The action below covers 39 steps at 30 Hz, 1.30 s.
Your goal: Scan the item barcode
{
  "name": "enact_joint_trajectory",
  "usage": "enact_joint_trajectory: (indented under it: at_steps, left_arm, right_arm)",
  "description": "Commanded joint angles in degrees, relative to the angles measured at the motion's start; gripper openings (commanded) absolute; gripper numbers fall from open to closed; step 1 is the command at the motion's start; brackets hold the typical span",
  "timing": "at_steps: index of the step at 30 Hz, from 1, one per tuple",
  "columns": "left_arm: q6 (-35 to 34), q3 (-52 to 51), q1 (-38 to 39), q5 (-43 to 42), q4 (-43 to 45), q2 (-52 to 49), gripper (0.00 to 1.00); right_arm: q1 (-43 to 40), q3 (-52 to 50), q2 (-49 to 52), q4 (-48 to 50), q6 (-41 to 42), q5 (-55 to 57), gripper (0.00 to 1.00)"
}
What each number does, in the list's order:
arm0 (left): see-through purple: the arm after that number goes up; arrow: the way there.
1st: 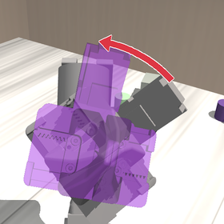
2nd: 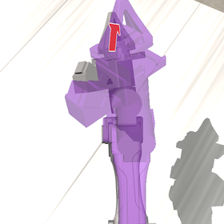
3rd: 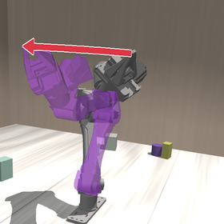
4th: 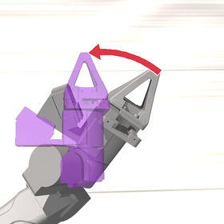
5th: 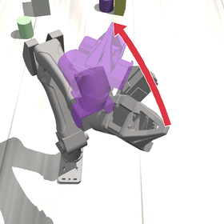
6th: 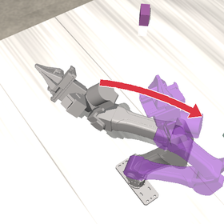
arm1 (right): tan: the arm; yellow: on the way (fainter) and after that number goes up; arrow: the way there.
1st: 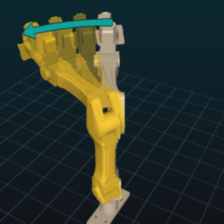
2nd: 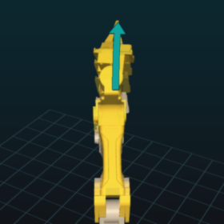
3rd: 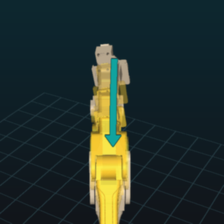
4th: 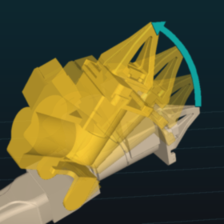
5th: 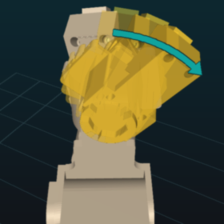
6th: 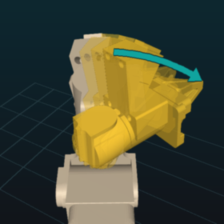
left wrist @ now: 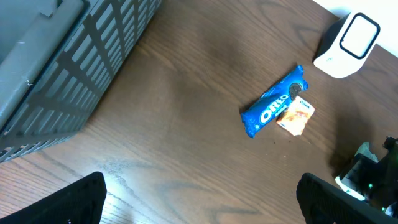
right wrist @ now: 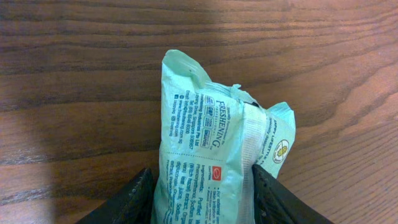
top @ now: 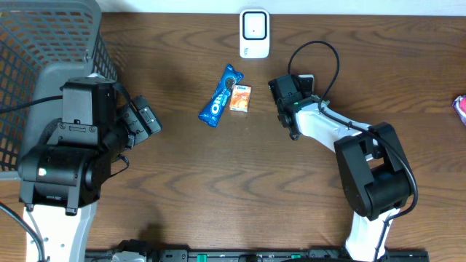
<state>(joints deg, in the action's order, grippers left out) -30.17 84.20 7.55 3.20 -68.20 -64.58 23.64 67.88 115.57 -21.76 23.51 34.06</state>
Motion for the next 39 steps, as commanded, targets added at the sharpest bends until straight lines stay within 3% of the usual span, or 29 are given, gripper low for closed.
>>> enact_joint_trajectory:
  at_steps: [1,3,7,12,19,25,35,39]
  left_arm:
    - [0.13,0.42,-0.26,0.70,-0.15,-0.15,0.98]
    - [0.13,0.42,-0.26,0.70,-0.15,-0.15,0.98]
    - [0.13,0.42,-0.26,0.68,-0.15,-0.15,0.98]
    - [0.13,0.42,-0.26,0.70,-0.15,-0.15,0.98]
    - [0.13,0.42,-0.26,0.70,-0.15,-0.15,0.98]
    - [0.13,0.42,-0.26,0.70,-0.15,-0.15,0.98]
    - [0.13,0.42,-0.26,0.70,-0.15,-0.15,0.98]
    - [0.13,0.42,-0.26,0.68,-0.15,-0.15,0.98]
  right_arm:
    - [-0.11,0.42,3.26,-0.85,2.56,-2.12,0.46]
    - [-0.26,0.42,3.30,-1.03,2.80,-2.73,0.40]
    - [-0.17,1.14,3.10,-1.16,2.78,-3.48,0.16]
    - [-0.17,5.44,2.93,-4.00,2.58,-9.84,0.01]
    - [-0.76,13.57,2.71,-3.78,2.56,-35.58,0.01]
    - [-2.19,15.02,2.71,4.31,2.12,-58.55,0.01]
    - [-8.02,10.01,2.73,6.21,7.80,-66.40,0.01]
    - [-9.97,3.56,2.73,12.59,9.16,-71.38,0.01]
